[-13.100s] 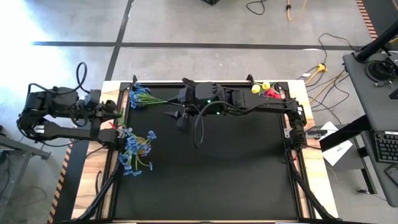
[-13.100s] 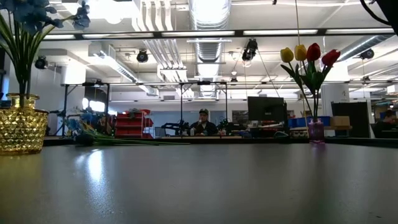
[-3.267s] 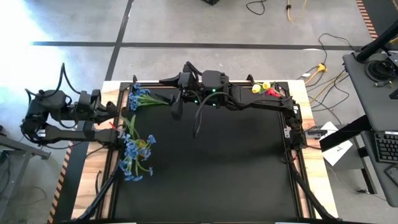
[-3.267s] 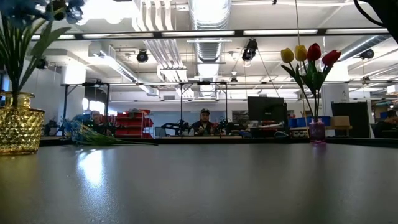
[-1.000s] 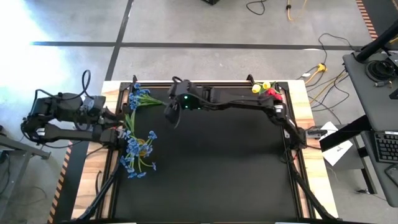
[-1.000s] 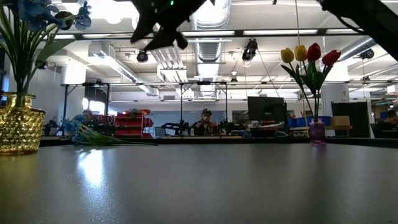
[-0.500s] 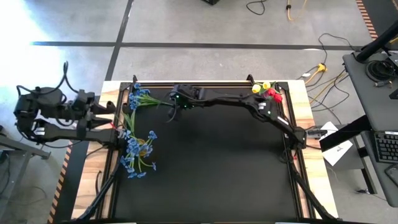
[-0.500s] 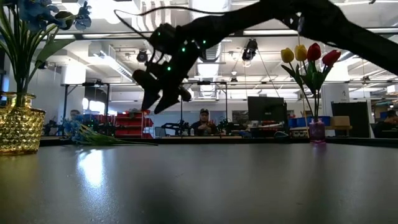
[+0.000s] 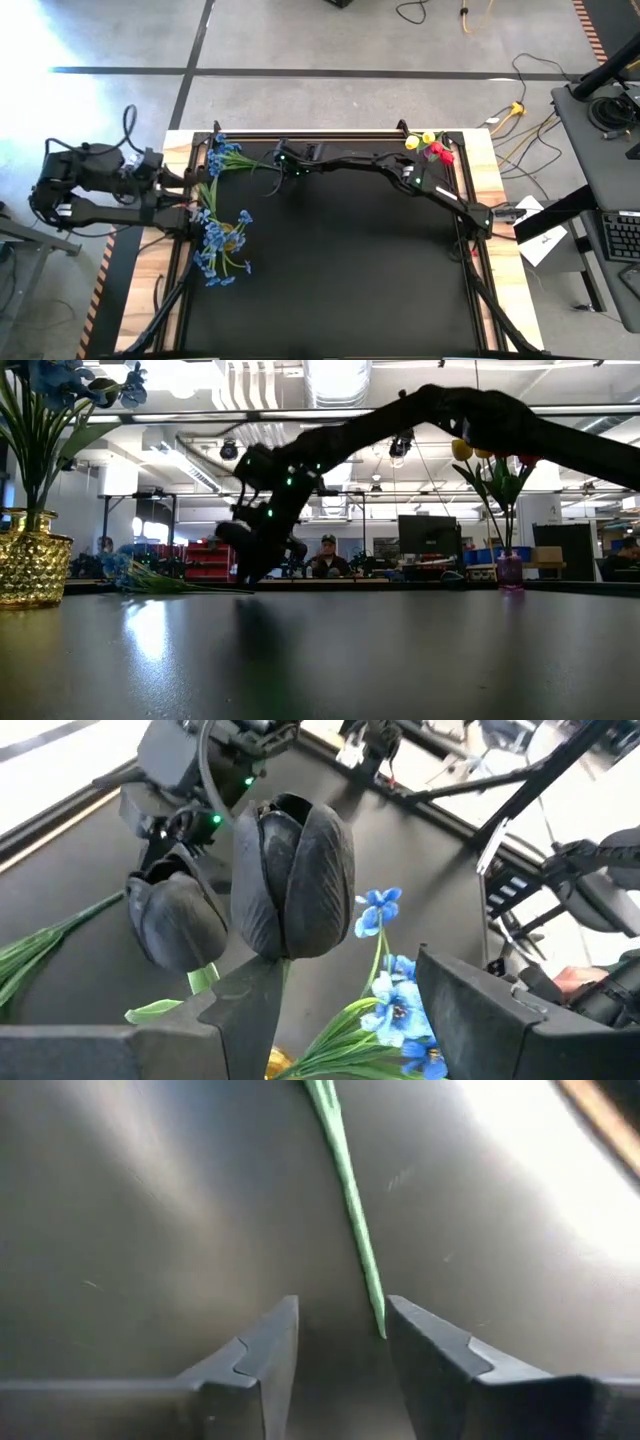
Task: Sort flowers into vase by color
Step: Put the black flower into the yellow vase, then put the blue flower into the yellow vase
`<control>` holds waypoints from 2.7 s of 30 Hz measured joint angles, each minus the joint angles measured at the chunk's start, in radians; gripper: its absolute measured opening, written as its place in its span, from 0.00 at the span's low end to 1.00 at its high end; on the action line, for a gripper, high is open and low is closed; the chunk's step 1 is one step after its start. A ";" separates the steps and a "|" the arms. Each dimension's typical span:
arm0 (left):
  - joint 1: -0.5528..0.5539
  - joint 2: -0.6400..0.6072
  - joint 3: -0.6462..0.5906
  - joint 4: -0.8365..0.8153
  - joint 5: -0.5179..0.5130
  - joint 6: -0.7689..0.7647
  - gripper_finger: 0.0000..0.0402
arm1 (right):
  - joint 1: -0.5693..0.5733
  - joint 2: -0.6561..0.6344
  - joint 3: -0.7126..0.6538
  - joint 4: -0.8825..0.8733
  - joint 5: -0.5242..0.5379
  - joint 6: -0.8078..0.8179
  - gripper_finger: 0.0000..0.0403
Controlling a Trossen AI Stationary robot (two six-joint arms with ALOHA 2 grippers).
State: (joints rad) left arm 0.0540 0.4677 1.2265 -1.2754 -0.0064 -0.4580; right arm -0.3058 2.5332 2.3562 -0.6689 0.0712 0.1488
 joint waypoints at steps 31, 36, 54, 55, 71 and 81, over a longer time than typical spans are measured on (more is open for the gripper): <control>0.000 0.028 -0.012 -0.032 0.045 0.035 0.54 | 0.068 -0.061 -0.003 -0.270 -0.091 -0.042 0.02; 0.000 0.023 -0.011 -0.036 0.050 0.041 0.54 | 0.110 -0.093 -0.002 -0.554 -0.111 -0.002 0.02; 0.000 0.017 -0.011 -0.057 0.149 0.056 0.54 | 0.247 -0.102 -0.011 -0.447 -0.142 -0.042 0.50; 0.000 0.017 -0.011 -0.064 0.152 0.056 0.54 | 0.250 -0.100 -0.010 -0.403 -0.104 -0.045 0.51; 0.000 0.017 -0.011 -0.041 0.045 0.119 0.54 | 0.243 -0.019 -0.007 -0.319 0.006 -0.032 0.14; 0.000 0.015 0.048 0.198 0.008 0.145 0.54 | 0.231 -0.208 0.000 -0.303 0.087 0.025 0.04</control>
State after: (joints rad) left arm 0.0540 0.4828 1.2741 -1.0771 0.0013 -0.3134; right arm -0.0745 2.3256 2.3565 -0.9723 0.1586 0.1741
